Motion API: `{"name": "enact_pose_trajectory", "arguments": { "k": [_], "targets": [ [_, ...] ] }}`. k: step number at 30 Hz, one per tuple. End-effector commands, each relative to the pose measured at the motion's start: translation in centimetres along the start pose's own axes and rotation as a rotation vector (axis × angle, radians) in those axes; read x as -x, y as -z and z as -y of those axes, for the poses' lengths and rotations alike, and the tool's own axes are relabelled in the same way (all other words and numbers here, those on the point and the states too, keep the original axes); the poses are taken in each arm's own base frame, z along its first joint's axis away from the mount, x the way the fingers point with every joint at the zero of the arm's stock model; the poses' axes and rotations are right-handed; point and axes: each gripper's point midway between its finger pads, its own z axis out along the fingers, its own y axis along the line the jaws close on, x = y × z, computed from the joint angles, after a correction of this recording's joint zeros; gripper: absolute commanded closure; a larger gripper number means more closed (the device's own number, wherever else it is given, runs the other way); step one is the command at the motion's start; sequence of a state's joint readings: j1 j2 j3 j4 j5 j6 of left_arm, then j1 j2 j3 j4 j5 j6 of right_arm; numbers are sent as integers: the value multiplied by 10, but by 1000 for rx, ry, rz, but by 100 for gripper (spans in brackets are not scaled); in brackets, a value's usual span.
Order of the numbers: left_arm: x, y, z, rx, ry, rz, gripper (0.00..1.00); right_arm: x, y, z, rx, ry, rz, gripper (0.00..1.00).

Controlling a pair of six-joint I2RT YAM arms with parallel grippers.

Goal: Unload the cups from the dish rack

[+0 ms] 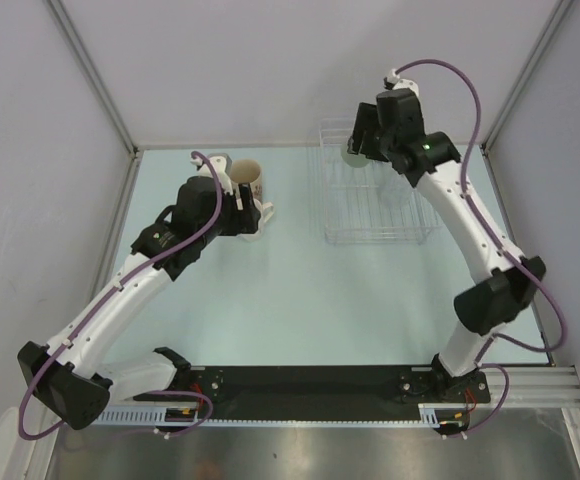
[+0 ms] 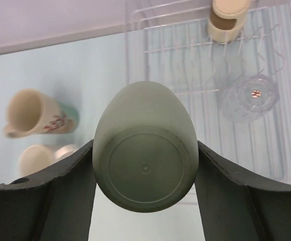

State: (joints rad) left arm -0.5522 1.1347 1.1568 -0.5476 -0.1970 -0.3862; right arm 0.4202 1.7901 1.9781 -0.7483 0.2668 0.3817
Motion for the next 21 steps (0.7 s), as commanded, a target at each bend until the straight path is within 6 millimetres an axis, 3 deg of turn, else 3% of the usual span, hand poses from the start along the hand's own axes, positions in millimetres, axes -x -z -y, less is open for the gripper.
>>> {"name": "enact_pose_trajectory", "arguments": {
  "k": [1,2,4,5,6,7,8,9,10,11,12,13,14,15,19,20,21],
  "targets": [
    [21,10,19,-84,50,69,23,-8,40,-12,118,-59,-7,100],
    [20,11,19,-93,57,73,23,-2,62,-13,164,-77,27,100],
    [23,15,28,-141,78,95,23,-21,67,-28,301,-118,14,100],
    [22,18,29,-156,89,105,23,-15,87,-34,374,-143,46,100],
    [25,21,32,-177,103,116,23,-7,101,-52,509,-165,80,100],
    [30,24,37,-209,109,140,23,-31,93,-50,536,-213,26,100],
    [32,29,40,-230,115,154,22,-33,99,-55,590,-237,23,100],
    [34,31,42,-243,123,161,23,-27,118,-67,712,-246,59,100],
    [36,34,49,-282,126,165,22,-48,113,-67,742,-306,-4,100],
    [38,35,50,-290,130,171,22,-53,116,-67,787,-339,-12,100],
    [38,38,57,-330,142,163,22,-40,137,-79,932,-332,46,100],
    [41,40,62,-362,153,173,22,-42,143,-81,993,-369,41,100],
    [35,39,67,-403,182,149,22,-62,137,-76,1016,-478,-37,100],
    [34,41,71,-435,201,150,22,-50,157,-83,1139,-472,24,100],
    [36,47,88,-587,308,163,22,-58,163,-83,1240,-562,9,100],
    [25,48,93,-637,345,121,22,-58,163,-82,1256,-587,5,100],
    [33,54,100,-699,355,157,22,-59,165,-83,1272,-595,3,100]
  ]
}}
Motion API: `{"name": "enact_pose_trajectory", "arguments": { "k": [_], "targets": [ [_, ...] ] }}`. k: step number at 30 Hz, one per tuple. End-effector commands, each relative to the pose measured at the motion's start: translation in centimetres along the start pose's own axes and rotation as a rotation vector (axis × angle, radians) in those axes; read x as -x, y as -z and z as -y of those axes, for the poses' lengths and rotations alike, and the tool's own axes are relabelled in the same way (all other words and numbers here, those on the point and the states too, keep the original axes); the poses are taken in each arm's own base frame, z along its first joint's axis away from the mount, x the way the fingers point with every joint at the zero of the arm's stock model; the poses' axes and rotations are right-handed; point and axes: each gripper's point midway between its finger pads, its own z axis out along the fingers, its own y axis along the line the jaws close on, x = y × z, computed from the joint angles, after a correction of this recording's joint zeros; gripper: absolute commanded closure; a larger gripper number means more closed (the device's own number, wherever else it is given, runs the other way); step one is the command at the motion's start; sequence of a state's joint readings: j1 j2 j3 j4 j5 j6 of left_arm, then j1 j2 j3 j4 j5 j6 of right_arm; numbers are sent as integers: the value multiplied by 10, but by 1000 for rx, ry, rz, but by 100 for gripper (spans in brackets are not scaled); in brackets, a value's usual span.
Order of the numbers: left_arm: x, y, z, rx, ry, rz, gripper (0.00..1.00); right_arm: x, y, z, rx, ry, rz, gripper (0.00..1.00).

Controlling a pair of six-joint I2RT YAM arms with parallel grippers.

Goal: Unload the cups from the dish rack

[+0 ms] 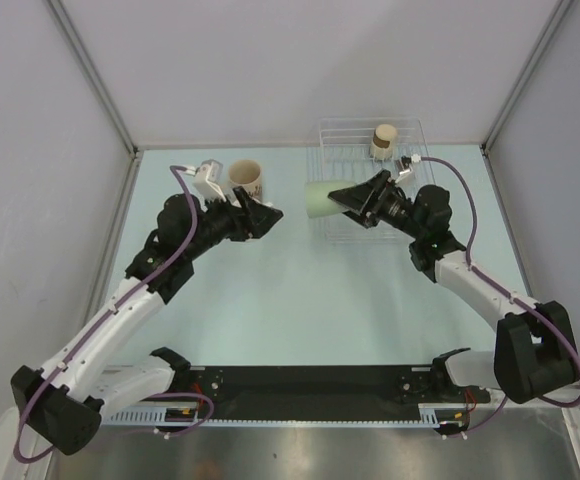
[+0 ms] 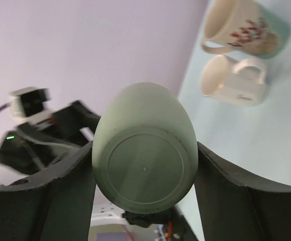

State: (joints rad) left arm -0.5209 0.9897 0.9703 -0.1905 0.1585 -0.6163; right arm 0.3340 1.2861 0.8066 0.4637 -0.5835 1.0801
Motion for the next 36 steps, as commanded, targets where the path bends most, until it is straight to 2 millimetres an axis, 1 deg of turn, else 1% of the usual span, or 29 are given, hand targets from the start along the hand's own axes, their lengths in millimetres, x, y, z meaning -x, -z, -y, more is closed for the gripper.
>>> {"name": "enact_pose_trajectory", "arguments": {
  "k": [1,2,3,4,5,6,7,9,11,12,13,19,20,22,24,25,27,29,30,32,36],
  "targets": [
    [5,8,49,-307,136,23,22,9,14,-80,360,8,7,100],
    [-2,8,45,-327,200,6,22,9,17,-88,406,-12,6,100],
    [3,15,61,-434,194,26,22,6,17,-88,423,-31,-3,100],
    [2,17,62,-466,219,24,22,3,14,-84,432,-49,-16,100],
    [-5,16,56,-466,282,8,23,2,16,-89,462,-40,-20,100],
    [-2,19,59,-499,285,24,23,-2,15,-88,464,-52,-31,100],
    [-4,18,56,-498,298,25,23,-3,14,-87,461,-50,-31,100],
    [-1,20,57,-496,282,40,24,-3,14,-82,438,-47,-18,100],
    [10,26,62,-494,232,78,23,-3,14,-77,418,-43,-20,100],
    [11,27,62,-484,222,78,24,-3,14,-76,414,-35,-19,100],
    [19,29,67,-495,198,91,24,-5,14,-73,406,-33,-23,100],
    [30,27,78,-537,199,103,24,-18,6,-62,360,-31,-65,100],
    [31,27,79,-542,198,103,24,-21,4,-63,361,-30,-75,100],
    [32,25,80,-543,197,99,24,-27,0,-61,352,-34,-94,100],
    [31,23,79,-542,200,92,24,-33,-4,-64,362,-30,-114,100],
    [29,22,78,-540,204,87,24,-35,-6,-62,358,-32,-119,100],
    [27,20,76,-537,208,82,24,-39,-10,-68,376,-26,-134,100],
    [25,19,75,-536,210,78,23,-43,-14,-67,377,-29,-148,100],
    [24,19,75,-536,211,76,23,-44,-15,-72,388,-23,-155,100],
    [24,19,75,-536,211,76,24,-47,-18,-71,388,-27,-166,100],
    [23,18,76,-541,205,69,24,-54,-22,-75,405,-25,-191,100]
  ]
}}
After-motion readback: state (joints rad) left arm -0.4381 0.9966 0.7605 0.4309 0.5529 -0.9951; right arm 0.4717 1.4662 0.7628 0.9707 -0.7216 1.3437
